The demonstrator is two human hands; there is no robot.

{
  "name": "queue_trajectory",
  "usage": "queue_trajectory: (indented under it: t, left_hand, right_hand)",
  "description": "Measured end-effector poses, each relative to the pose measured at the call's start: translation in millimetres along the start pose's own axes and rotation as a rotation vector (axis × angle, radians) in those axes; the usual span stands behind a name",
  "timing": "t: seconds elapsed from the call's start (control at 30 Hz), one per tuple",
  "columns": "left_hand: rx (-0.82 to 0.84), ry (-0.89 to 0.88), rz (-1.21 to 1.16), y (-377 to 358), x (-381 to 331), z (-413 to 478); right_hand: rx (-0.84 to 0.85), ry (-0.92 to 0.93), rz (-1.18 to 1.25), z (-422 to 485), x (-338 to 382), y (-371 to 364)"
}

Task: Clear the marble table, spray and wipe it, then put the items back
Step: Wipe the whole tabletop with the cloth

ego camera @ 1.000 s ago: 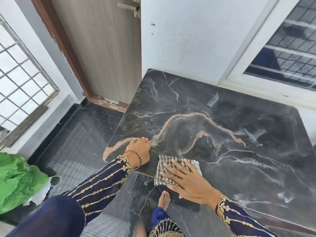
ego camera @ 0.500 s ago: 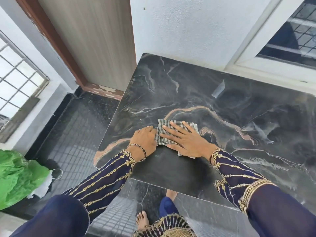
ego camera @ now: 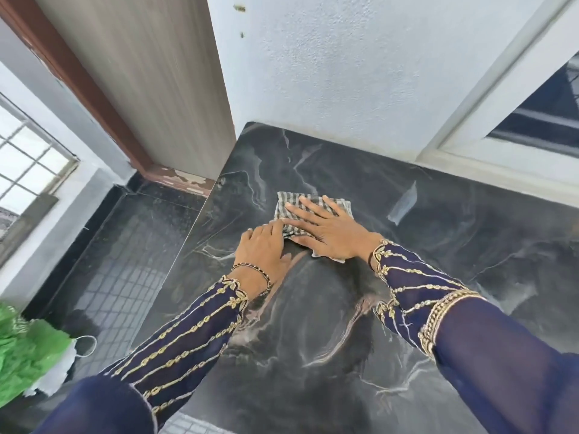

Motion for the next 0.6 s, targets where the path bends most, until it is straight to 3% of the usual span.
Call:
queue_trajectory:
  t: [0.1,0.3,0.6]
  left_hand:
    - [0.106,0.063,0.022,-1.5,-6.4,18.1]
    - [0.261,0.045,0.354,10.3,-28.8,45.0]
    - [0.387,0.062,0.451,9.8,-44.0,56.8]
  right_hand:
    - [0.004,-0.019,0.014,20.3,-20.7,13.5]
    - [0.008,-0.136,0.085,57.9,-62.9,37.1]
    - [-0.032,-0.336,0.139,49.2,-118.1,56.4]
Point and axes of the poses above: each hand's wrist, its own z-axis towards the middle knuckle, its own y-axis out of the back of the hand, x = y × z, the point moved 4 cm from there along z, towards the middle knuckle, and after that the axes turned 9 degrees about z, right-handed, at the moved point
